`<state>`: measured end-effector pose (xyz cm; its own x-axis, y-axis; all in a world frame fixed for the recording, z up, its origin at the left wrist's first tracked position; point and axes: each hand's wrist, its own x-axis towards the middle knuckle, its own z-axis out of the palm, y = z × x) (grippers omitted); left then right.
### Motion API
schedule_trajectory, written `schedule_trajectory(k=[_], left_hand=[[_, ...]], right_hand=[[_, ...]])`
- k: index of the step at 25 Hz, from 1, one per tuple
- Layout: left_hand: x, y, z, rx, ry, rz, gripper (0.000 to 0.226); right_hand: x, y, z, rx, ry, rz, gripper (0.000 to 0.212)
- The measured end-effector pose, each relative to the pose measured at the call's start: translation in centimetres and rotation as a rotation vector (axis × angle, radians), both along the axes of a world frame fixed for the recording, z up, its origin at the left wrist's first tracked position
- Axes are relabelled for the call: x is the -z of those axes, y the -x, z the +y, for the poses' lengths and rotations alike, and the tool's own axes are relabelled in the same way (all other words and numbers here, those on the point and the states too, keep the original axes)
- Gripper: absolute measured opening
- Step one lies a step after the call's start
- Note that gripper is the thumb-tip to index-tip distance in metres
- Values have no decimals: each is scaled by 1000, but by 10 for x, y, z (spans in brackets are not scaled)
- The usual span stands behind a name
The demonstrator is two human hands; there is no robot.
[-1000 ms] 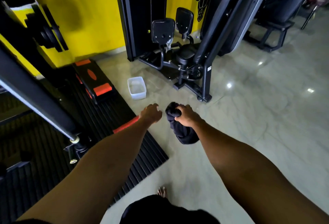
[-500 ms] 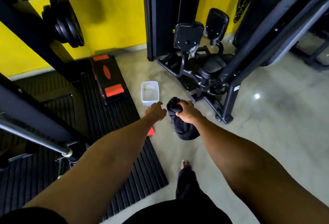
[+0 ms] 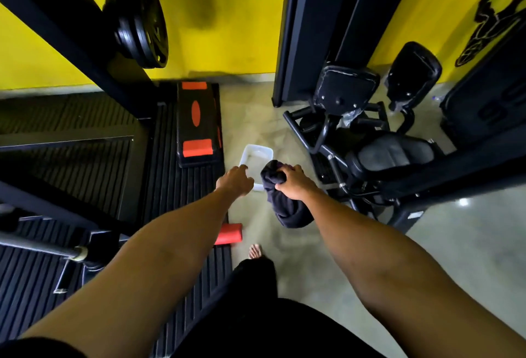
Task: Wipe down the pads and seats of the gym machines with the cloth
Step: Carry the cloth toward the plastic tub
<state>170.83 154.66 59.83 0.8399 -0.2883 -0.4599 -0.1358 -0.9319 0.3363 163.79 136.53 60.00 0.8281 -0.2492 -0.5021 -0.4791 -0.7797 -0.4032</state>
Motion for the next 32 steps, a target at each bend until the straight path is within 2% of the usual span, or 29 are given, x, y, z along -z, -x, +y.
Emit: schedule_trajectory(k=[10, 18, 25, 32], left_hand=[[44, -160, -38, -92, -55, 73, 51], [61, -228, -52, -311, -10, 147, 55], [84, -282, -81, -598, -44, 204, 43], [90, -314, -118, -849, -2, 280, 46]], right_hand=[[27, -181, -66, -105, 78, 86, 55], [50, -295, -84, -177, -3, 152, 59], [86, -393, -104, -241, -108, 235, 56], [109, -452, -110, 1, -191, 296, 53]])
